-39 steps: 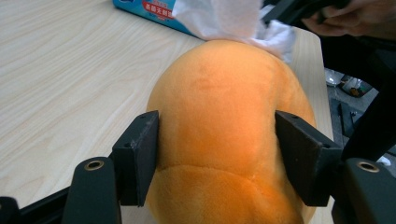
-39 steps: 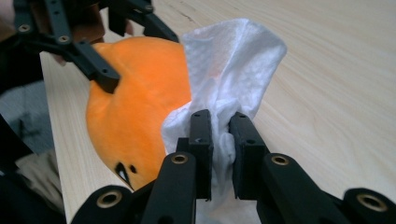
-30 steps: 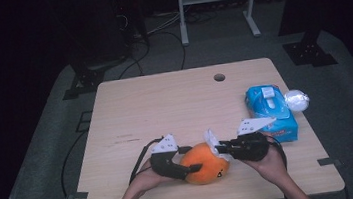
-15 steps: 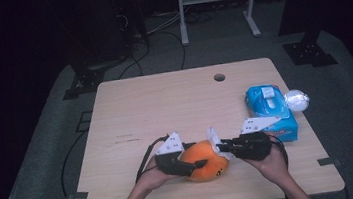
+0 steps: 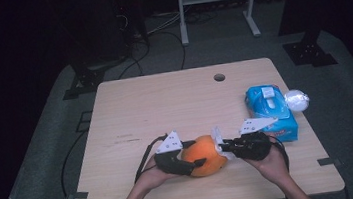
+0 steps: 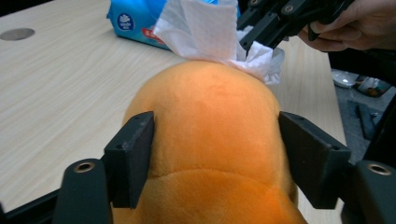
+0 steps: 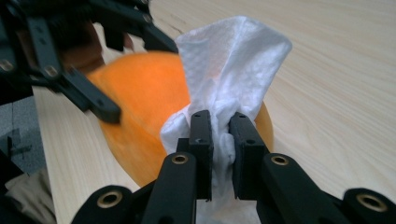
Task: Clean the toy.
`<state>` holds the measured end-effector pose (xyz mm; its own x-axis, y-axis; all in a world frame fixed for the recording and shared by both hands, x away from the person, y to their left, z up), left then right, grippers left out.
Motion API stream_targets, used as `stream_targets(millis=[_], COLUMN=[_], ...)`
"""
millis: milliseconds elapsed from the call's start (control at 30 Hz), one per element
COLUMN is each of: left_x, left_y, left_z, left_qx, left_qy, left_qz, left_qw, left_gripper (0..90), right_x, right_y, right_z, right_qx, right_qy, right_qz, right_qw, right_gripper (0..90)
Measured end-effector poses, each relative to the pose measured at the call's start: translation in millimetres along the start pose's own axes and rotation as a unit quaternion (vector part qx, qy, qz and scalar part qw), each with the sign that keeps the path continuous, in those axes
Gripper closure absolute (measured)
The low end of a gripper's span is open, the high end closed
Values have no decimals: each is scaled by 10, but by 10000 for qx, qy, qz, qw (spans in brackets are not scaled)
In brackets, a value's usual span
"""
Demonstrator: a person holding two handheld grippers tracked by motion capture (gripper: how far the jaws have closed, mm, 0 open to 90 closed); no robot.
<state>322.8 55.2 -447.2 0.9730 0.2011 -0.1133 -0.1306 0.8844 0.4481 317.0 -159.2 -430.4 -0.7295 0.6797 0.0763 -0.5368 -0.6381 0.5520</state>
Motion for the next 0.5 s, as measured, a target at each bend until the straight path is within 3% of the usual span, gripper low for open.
stream_targets(millis=[67,133,233,333,433,500], left_x=[-9,-22,-4,42,59,35], left_y=[-12,-22,15,51,61,47], left_z=[-9,-15,-26,-58,-73,-73], left_qx=[-21,-9,39,28,-20,-2], left_qy=[-58,-148,-127,-26,74,3], left_qz=[7,-7,-2,21,-29,-87], left_qw=[10000,9999,9999,10000,10000,10000], left_gripper=[302,303,309,314,314,313], right_x=[108,203,270,100,-75,-130], right_y=[5,4,-25,-57,-62,-46], right_z=[50,105,136,42,-52,-74], right_qx=[-124,-274,-241,-134,-22,25], right_qy=[150,211,419,192,-182,-246], right_qz=[-12,185,97,-58,-125,-226], right_qw=[9998,9992,9988,9997,9998,9994], right_gripper=[800,799,799,798,798,799])
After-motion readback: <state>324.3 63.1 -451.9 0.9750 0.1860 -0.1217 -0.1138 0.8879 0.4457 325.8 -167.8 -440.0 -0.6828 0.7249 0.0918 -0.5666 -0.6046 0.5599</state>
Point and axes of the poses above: each handheld gripper's, and its own axes: y roughly backward along the jaws, z roughly out of its top, x roughly to its left, the point moved 4 cm from there along -y, roughly forward along the jaws, and after that the axes turned 8 degrees about -z, right-handed, at the moved point
